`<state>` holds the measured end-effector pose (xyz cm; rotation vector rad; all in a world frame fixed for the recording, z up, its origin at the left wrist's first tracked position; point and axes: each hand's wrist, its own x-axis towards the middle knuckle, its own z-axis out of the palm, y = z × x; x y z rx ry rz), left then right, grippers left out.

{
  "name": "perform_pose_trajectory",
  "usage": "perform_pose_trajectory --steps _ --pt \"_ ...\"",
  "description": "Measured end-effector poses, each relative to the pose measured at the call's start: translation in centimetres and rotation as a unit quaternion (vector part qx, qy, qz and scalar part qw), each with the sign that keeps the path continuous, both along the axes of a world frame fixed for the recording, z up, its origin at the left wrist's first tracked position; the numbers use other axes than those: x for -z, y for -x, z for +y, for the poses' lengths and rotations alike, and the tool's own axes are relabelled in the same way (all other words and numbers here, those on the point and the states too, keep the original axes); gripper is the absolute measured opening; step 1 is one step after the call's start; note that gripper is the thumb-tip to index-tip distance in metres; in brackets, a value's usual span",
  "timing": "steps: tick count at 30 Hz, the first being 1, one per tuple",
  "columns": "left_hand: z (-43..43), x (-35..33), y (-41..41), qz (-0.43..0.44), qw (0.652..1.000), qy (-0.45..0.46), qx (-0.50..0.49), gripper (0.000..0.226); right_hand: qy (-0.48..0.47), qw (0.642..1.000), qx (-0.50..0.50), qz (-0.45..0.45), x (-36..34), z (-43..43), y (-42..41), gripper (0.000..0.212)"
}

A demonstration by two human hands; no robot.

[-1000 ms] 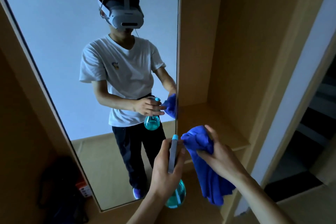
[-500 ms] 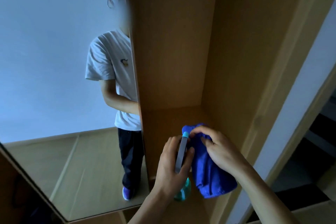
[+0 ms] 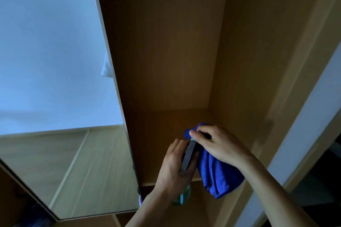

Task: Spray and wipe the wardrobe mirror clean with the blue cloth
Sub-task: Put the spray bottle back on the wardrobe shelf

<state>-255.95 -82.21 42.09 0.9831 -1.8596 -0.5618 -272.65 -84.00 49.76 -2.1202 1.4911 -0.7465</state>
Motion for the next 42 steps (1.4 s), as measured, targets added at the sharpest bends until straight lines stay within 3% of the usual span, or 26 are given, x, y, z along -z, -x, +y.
perform_pose_trajectory --steps 10,15,21,24,31,34,36,39,42 --pt "-2.2 -0.3 -0.7 0.031 0.999 0.018 -0.017 0.030 -0.035 0.999 -0.032 -0.024 -0.2 -2.1 -0.1 0.019" --pt "-3.0 0.1 -1.1 0.044 0.999 -0.003 -0.023 0.036 -0.048 0.998 -0.023 -0.034 0.7 -3.3 -0.5 0.018" --pt "-4.4 1.6 -0.5 0.059 0.996 -0.044 -0.040 0.019 -0.055 0.996 0.008 -0.070 3.9 -4.8 -0.5 0.020" --pt "-5.8 2.6 0.3 0.057 0.994 -0.076 -0.052 0.010 -0.057 0.995 0.027 -0.082 5.4 -5.2 0.7 0.031" --pt "-9.8 4.3 2.5 0.100 0.972 -0.195 -0.090 0.035 -0.097 0.986 0.112 -0.074 7.6 -5.3 3.5 0.087" --pt "-11.6 5.5 3.4 0.097 0.971 -0.197 -0.097 0.051 -0.133 0.974 0.172 -0.070 8.9 -5.5 4.0 0.097" --pt "-12.6 6.6 4.1 0.084 0.971 -0.204 -0.093 0.062 -0.150 0.968 0.189 -0.065 9.7 -5.9 4.3 0.087" --pt "-13.7 8.8 4.5 0.064 0.974 -0.192 -0.099 0.071 -0.156 0.967 0.195 -0.047 10.7 -6.6 4.7 0.045" --pt "-14.1 10.4 4.6 0.060 0.979 -0.172 -0.089 0.071 -0.157 0.965 0.201 -0.056 11.5 -6.7 4.8 0.033"
